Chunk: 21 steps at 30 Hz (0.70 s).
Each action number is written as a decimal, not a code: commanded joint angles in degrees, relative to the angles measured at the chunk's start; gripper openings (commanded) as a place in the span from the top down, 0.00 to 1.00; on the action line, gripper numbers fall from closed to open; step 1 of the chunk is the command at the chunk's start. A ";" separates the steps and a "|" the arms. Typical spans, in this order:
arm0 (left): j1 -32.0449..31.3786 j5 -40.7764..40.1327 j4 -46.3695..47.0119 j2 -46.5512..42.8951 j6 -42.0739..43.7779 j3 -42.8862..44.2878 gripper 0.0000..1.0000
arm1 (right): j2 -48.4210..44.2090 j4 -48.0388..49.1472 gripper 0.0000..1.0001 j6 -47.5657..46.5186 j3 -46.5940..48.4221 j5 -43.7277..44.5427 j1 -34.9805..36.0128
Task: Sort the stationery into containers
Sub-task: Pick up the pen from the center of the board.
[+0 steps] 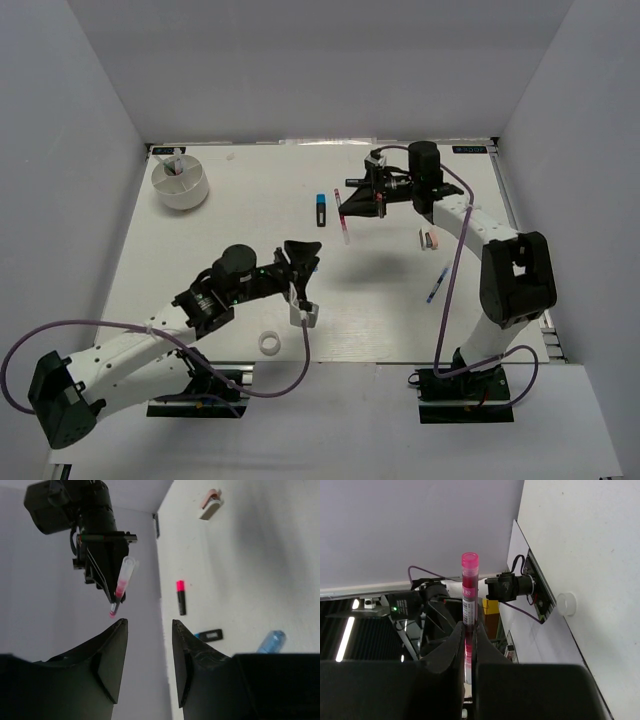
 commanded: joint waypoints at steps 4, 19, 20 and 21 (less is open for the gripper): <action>-8.39 -9.98 12.22 3.72 7.82 1.36 0.50 | -4.89 -4.63 1.00 5.19 -1.33 2.50 -1.29; -13.69 -13.86 11.80 9.17 10.19 3.38 0.46 | -7.09 -14.85 1.00 3.62 -2.21 8.04 -3.23; -14.21 -14.12 10.49 9.52 9.93 3.91 0.46 | -7.43 -16.33 1.00 2.40 -1.60 8.65 -3.23; -14.21 -14.29 10.12 9.70 9.67 4.17 0.46 | -7.61 -17.30 1.00 1.51 -1.24 9.35 -3.40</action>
